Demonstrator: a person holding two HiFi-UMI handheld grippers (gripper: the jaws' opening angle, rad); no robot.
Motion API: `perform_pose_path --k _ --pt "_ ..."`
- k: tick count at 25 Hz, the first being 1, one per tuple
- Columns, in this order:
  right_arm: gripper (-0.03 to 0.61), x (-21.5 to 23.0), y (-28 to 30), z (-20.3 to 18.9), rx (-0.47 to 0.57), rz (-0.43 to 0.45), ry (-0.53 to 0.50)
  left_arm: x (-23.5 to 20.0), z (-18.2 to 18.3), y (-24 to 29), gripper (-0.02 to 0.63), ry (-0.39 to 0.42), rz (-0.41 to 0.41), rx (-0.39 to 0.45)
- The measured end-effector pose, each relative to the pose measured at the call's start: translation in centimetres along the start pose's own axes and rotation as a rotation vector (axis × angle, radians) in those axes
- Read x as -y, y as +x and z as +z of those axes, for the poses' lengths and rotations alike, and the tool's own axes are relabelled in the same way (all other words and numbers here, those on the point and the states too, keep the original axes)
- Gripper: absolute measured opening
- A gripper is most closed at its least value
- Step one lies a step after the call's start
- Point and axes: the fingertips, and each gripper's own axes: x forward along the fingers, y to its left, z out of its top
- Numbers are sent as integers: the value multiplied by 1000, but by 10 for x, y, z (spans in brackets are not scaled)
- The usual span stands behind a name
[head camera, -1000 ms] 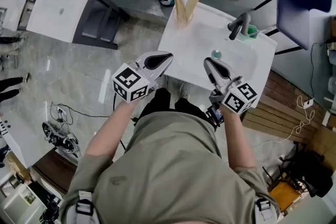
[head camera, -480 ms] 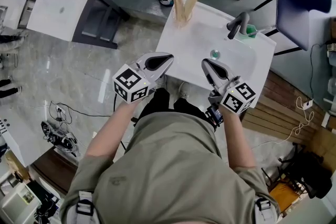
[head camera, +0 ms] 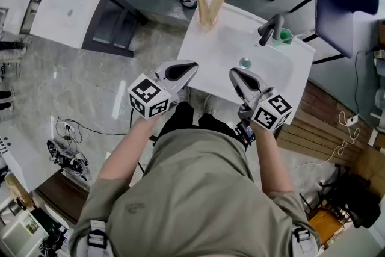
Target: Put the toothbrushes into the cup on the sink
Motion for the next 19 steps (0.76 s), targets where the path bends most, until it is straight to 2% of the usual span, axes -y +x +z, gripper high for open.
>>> perform_pose_path --k 19 --pt "11 2 4 -2 -24 10 7 -5 0 2 6 -7 3 -6"
